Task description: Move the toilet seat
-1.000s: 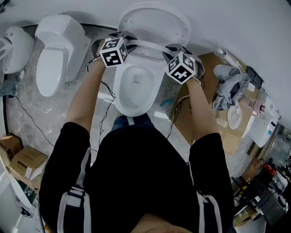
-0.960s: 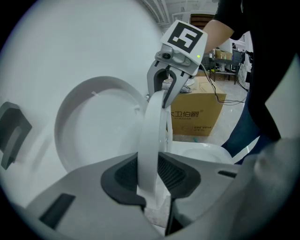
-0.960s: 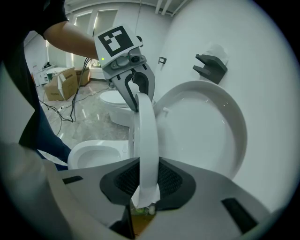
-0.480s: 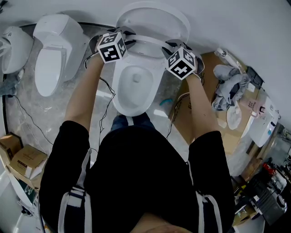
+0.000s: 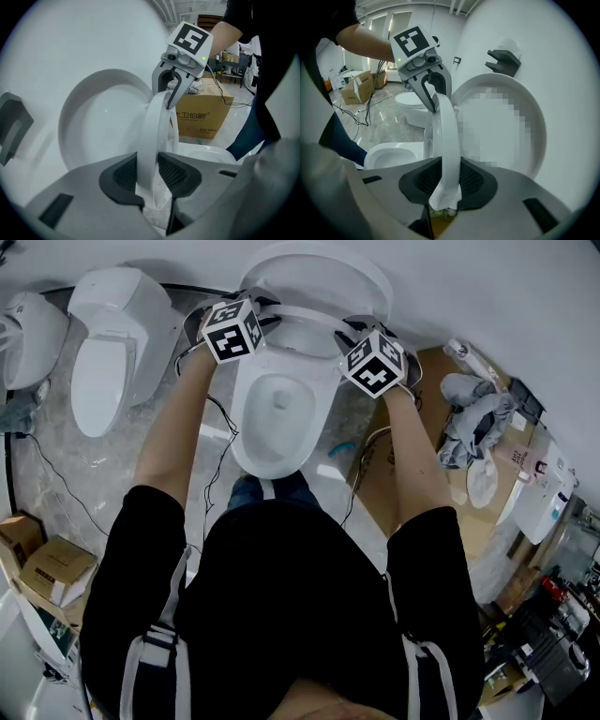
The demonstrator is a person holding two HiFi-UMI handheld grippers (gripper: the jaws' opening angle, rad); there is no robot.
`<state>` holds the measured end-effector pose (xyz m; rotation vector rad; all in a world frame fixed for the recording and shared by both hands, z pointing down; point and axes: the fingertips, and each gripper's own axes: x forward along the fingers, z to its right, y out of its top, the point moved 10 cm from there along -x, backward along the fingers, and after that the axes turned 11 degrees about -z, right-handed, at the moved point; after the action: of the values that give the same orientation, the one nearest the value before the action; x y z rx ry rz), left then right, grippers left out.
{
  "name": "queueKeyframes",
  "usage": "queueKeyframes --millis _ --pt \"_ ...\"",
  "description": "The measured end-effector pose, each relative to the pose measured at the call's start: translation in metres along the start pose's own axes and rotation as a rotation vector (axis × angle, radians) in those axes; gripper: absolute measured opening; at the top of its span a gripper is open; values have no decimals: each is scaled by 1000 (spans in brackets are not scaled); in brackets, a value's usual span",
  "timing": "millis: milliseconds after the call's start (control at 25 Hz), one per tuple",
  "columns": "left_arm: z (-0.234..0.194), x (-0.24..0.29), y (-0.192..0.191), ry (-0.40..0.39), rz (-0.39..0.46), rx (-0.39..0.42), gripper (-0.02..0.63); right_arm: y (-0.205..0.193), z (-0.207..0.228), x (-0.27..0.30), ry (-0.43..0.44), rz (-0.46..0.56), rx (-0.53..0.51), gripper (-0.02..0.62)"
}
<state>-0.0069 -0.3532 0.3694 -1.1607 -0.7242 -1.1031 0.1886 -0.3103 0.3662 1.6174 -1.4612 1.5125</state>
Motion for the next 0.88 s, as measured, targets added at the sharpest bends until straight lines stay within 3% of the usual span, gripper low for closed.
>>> queueKeyframes --millis 880 --pt "-24 12 4 20 -20 -65 143 4 26 13 6 -13 44 124"
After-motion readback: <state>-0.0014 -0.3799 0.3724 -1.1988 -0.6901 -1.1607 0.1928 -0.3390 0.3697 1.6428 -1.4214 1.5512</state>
